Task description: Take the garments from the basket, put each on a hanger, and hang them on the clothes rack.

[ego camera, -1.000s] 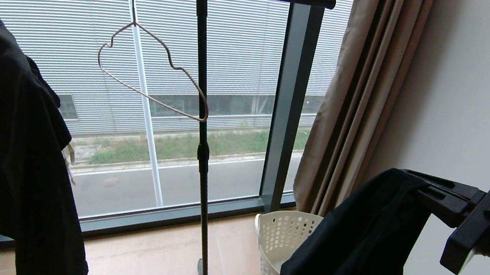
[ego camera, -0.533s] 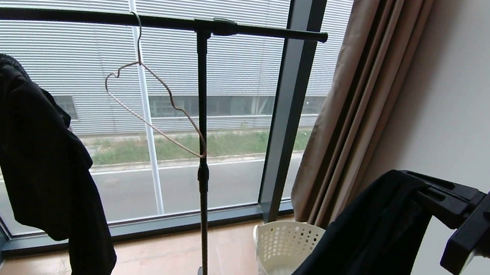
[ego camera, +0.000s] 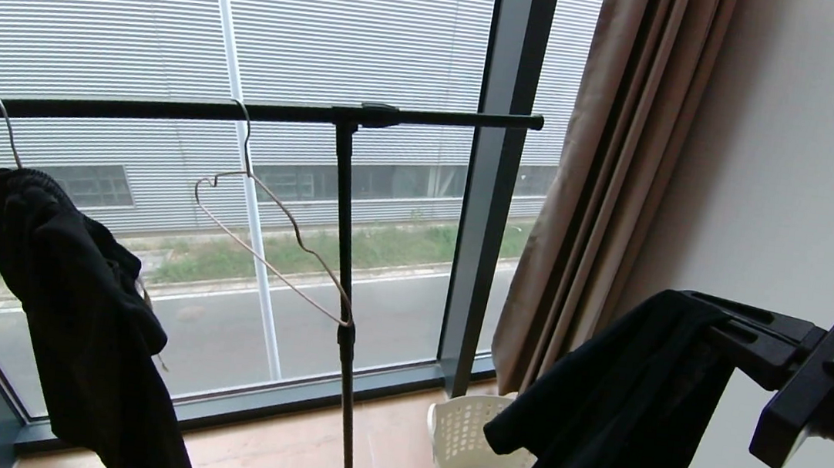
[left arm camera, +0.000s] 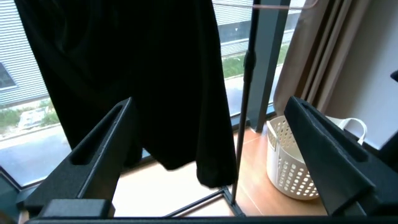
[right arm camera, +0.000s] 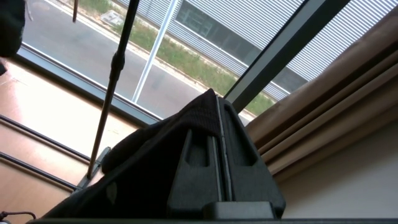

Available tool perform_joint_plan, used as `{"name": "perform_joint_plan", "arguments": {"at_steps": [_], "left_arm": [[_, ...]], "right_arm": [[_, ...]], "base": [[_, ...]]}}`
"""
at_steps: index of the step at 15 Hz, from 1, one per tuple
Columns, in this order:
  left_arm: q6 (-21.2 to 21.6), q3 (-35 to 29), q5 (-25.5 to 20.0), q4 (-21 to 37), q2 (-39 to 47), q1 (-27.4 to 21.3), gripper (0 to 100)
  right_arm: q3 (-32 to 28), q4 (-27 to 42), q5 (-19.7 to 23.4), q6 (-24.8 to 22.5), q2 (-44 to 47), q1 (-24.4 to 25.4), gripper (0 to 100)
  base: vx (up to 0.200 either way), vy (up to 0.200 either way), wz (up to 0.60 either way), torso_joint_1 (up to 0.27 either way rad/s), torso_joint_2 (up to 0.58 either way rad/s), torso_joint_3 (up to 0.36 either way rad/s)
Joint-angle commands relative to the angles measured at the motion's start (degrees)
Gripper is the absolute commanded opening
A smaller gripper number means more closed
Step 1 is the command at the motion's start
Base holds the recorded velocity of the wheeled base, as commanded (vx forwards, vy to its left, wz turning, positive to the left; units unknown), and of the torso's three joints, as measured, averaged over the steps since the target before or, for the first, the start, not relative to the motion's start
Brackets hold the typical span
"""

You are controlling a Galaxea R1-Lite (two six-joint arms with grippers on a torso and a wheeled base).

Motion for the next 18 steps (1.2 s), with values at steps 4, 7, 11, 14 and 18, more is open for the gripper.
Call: {"name": "perform_joint_plan", "arguments": {"at_steps": [4,7,11,14,18], "left_arm": [[0.02,-0.02,-0.05,0.02,0.07,-0.01,100],[0.02,-0.02,0.03,0.02,0.07,-0.01,100],[0.02,-0.02,-0.05,0.02,0.07,-0.01,100],[0.02,-0.02,-0.05,0.02,0.07,-0.01,100],[-0.07,-0.02,0.03,0.02,0.07,-0.01,100]], "right_arm": [[0.08,0.03,0.1,-0.01,0.17,0.03,0],[0.08,0.03,0.1,-0.01,0.34,0.03,0],[0.17,0.03,0.1,-0.01,0.34,0.03,0],[0.61,-0.06,2.65,-0.36,0.08,0.03,0],[0.44,-0.23,2.74,0.08,0.7,-0.41,0]], "base": [[0.0,0.0,0.0,0.254,-0.58,-0.328],[0.0,0.0,0.0,0.251,-0.56,-0.316],[0.0,0.0,0.0,0.188,-0.4,-0.226],[0.0,0.0,0.0,0.136,-0.29,-0.15],[0.0,0.0,0.3,0.002,0.0,-0.002]]}}
